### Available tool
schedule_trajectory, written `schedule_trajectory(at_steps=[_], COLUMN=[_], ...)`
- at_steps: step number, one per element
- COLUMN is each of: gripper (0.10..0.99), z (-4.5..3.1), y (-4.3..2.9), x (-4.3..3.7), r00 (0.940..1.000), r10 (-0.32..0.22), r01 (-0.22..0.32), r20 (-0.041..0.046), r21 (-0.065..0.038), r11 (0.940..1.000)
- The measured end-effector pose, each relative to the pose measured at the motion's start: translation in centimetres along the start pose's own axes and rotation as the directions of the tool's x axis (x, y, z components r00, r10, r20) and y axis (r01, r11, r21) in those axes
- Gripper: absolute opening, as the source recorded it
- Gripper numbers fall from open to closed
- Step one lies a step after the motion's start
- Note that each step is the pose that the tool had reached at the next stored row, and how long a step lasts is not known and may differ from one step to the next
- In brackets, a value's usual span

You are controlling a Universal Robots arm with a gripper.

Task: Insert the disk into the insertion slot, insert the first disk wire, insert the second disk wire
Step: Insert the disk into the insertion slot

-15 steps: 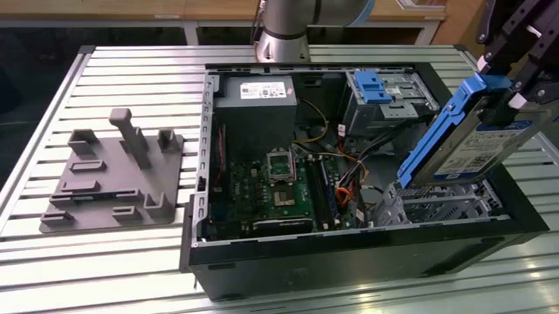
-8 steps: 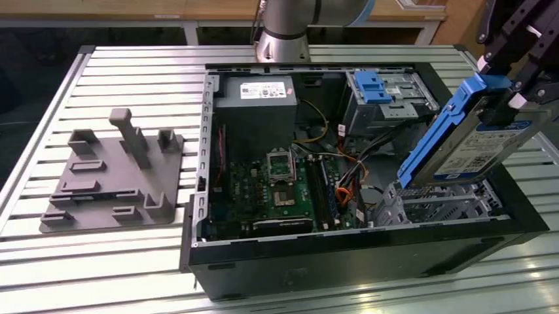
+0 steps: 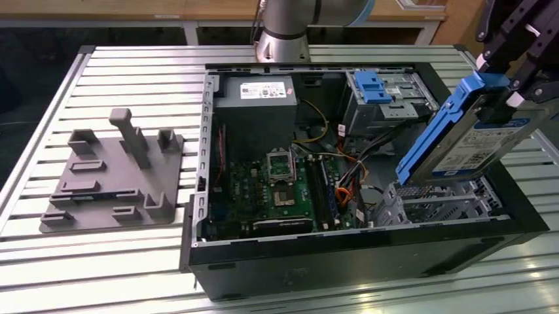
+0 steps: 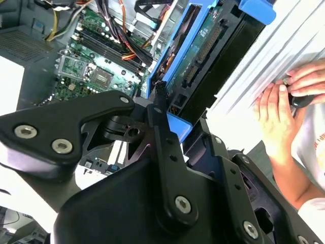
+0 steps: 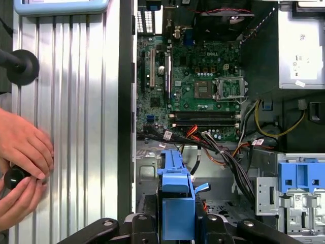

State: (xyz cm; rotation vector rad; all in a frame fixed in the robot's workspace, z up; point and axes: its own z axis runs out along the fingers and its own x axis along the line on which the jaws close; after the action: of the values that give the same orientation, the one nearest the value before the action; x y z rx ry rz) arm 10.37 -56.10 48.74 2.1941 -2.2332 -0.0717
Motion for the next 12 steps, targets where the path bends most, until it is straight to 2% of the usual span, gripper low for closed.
schedule_trajectory(at_steps=[5, 12], gripper=[0.365, 0.365], z=[-0.01, -0.01], y=[0.00, -0.03], x=[0.12, 0.13], r00=[0.9996, 0.9995], r10=[-0.001, -0.001], r01=[0.001, 0.001], r20=[0.0293, 0.0312], r21=[-0.001, -0.001], r11=[1.0000, 1.0000])
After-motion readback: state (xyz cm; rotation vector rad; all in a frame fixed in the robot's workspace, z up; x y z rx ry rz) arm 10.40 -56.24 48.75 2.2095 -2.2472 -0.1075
